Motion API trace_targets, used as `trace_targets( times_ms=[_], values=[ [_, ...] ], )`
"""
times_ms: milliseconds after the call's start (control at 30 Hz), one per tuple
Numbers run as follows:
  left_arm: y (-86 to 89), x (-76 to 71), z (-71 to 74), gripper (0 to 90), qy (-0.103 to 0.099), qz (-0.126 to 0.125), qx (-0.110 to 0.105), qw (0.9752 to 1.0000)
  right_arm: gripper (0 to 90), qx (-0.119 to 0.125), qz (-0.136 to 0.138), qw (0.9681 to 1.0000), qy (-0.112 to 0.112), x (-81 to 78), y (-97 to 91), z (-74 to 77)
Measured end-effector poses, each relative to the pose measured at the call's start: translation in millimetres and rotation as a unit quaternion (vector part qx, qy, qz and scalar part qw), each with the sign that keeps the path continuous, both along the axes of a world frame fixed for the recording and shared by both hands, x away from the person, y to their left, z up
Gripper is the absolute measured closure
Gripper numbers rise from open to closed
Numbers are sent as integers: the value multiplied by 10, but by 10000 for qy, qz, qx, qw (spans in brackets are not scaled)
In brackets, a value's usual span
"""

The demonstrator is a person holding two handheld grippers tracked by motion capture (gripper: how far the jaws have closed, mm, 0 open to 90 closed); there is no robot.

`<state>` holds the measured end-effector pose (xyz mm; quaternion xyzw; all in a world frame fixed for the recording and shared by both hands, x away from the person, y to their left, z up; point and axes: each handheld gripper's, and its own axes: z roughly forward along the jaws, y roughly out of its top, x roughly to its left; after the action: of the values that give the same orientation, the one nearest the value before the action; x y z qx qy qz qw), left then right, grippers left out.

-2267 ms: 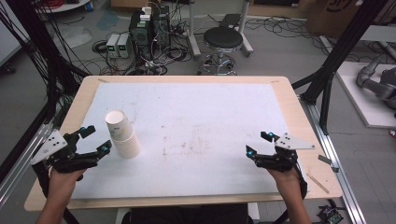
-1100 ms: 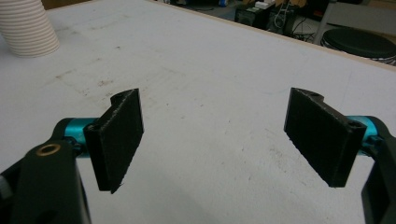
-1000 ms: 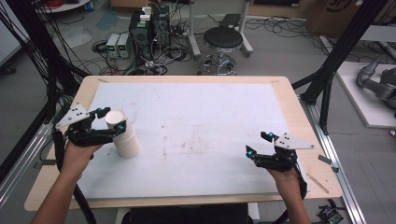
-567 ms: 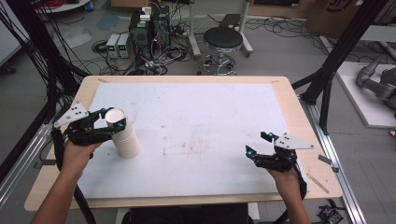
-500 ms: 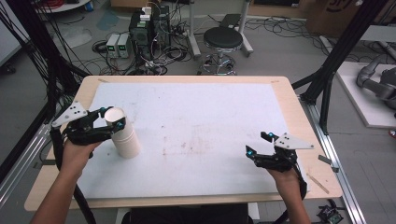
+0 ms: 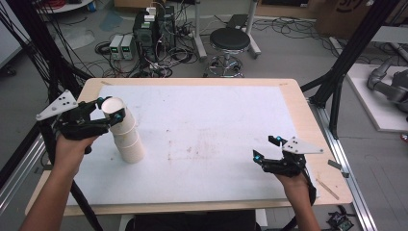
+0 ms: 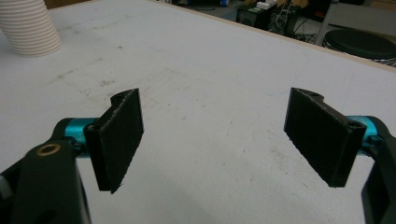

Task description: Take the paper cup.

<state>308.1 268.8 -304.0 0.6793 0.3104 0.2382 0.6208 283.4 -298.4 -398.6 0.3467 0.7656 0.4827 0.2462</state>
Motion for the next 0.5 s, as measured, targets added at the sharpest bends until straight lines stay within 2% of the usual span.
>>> trace_targets(
  times_ms=[333, 500],
  values=[
    [-177, -38, 394, 348, -460, -163, 78, 9988, 200, 28, 15, 10000, -4, 0, 4, 13],
    [-393, -53, 454, 351, -517, -536, 84, 9972, 200, 63, 33, 10000, 0, -3, 16, 22]
  ],
)
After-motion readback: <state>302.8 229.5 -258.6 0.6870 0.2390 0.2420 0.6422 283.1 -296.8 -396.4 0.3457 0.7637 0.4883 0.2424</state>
